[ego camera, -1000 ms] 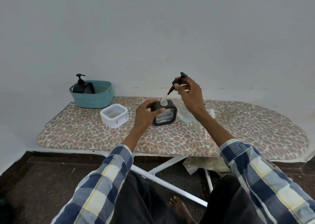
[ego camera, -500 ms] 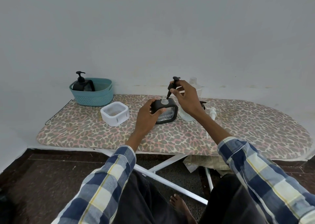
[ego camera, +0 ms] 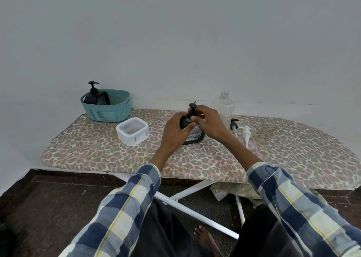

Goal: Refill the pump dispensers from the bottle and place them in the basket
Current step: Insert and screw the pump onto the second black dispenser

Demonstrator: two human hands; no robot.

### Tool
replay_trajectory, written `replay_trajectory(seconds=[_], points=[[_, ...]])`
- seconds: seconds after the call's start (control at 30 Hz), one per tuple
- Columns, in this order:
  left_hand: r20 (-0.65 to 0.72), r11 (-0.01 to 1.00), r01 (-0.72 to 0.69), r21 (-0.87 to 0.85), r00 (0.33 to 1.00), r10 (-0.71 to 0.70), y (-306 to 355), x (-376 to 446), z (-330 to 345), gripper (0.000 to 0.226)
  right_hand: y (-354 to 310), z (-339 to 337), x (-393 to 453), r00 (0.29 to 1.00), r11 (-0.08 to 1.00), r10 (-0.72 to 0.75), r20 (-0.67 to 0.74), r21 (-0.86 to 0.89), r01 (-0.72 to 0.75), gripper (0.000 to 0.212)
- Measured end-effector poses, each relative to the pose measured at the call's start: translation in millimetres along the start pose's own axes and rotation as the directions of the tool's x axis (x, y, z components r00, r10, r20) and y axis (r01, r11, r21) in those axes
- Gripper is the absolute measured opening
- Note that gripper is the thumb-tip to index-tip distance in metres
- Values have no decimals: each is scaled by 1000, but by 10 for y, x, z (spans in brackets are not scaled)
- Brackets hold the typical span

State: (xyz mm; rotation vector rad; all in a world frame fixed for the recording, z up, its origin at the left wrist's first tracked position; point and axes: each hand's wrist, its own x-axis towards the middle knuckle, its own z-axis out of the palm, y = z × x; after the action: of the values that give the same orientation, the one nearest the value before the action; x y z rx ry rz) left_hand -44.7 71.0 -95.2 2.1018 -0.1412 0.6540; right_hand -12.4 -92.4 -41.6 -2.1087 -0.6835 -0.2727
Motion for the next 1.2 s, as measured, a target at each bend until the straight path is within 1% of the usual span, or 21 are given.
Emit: replay_trajectory(seconds=[0.1,0.17,0.33,0.47,0.6,0.67,0.73,0.83,0.93,1.03,1.13,1.2], points=[[-8,1000,17,-17,1000,-17,-15,2,37,40,36,32,-7,1000,996,-17,-4,-84,17,25],[-5,999,33,-26,999,-33,-17,-6,58,41,42,26,14,1000,995,-26,4,-92,26,24],[31,999,-44,1,999,44,-89,-68,133,43,96,44,34,1000,1000,8,-30,-23,-8,24],[26,998,-56,-5,998,56,-62,-72,119,42,119,50,69,997,999,51,-60,15,-50,27],[40,998,-53,-38,998,55,-78,-63,119,42,146,103,37,986,995,92,-139,38,-87,36],[31,998,-53,-43,998,55,-92,-60,133,41,140,148,-9,983,993,98,-158,77,-86,37],[22,998,-60,-33,998,61,-101,-56,141,42,134,170,-42,987,994,72,-144,97,-58,39],[17,998,-58,-32,998,58,-93,-58,145,43,102,174,-81,990,993,70,-124,98,-58,32],[13,997,-65,-44,998,66,-77,-68,146,45,93,209,-93,977,983,130,-171,147,-105,25],[15,996,-65,-57,998,66,-70,-70,149,43,113,258,-100,964,987,133,-232,114,-109,33],[3,995,-78,-54,997,79,-96,-65,161,41,86,276,-119,971,994,83,-226,92,-64,29],[0,996,-80,-46,997,80,-104,-60,168,41,75,277,-116,976,998,56,-210,24,-52,28]])
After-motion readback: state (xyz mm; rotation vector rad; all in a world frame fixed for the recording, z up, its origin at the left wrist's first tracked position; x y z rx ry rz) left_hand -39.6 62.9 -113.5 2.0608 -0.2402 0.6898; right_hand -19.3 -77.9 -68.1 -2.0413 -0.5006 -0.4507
